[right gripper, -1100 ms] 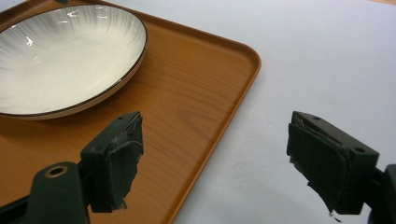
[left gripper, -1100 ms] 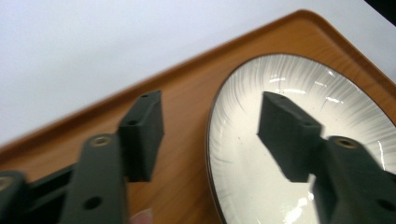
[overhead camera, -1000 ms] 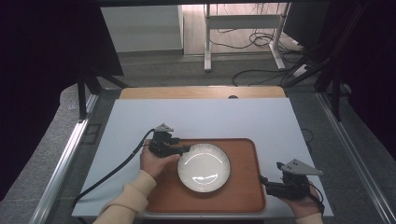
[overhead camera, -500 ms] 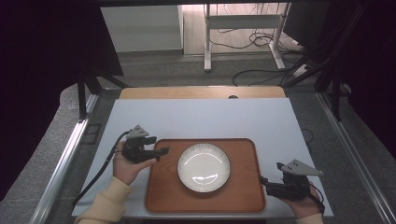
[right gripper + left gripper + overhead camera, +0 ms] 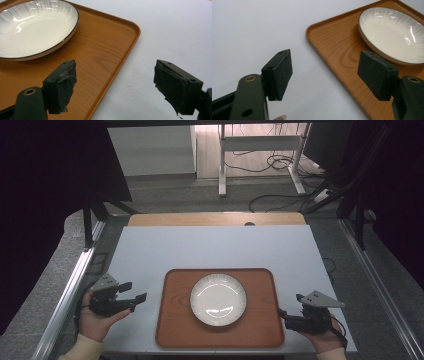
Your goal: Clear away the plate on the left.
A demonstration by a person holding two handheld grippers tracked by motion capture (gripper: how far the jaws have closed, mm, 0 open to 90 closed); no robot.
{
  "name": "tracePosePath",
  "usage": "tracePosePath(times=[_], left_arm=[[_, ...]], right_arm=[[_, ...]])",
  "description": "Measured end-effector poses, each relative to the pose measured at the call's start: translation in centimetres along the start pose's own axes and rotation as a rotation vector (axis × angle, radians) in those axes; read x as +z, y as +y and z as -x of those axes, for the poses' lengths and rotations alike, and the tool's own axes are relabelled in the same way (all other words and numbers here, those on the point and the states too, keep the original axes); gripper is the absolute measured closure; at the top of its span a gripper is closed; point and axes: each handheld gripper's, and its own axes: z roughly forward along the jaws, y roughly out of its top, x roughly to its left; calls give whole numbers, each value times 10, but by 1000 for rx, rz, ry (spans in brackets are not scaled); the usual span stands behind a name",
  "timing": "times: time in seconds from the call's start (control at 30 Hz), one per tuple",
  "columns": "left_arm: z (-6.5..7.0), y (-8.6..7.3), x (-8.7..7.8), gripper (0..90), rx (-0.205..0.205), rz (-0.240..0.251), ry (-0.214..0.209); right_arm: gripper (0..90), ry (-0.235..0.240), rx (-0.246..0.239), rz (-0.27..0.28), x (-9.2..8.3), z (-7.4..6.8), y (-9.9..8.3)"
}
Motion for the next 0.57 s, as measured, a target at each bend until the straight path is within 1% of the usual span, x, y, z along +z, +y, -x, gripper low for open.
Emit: tracePosePath(times=[0.07,0.13,0.27,0.33,0.57], left_arm=[[-3,-6,-3,278,-14,1,0],[-4,-9,-5,278,-13,-4,7],[-2,-8,-4,279,-6,2,8],[0,-8,-2,279,1,-4,7],[0,-8,3,276,5,-20,16]], right_arm=[[186,-2,-5,-5,1,1,-1],[186,-3,-3,-6,2,2,-2],[185,-2,-7,-5,2,2,-1],[185,-2,-12,-5,2,1,-1],[182,-1,-14,0,0,2,-3]])
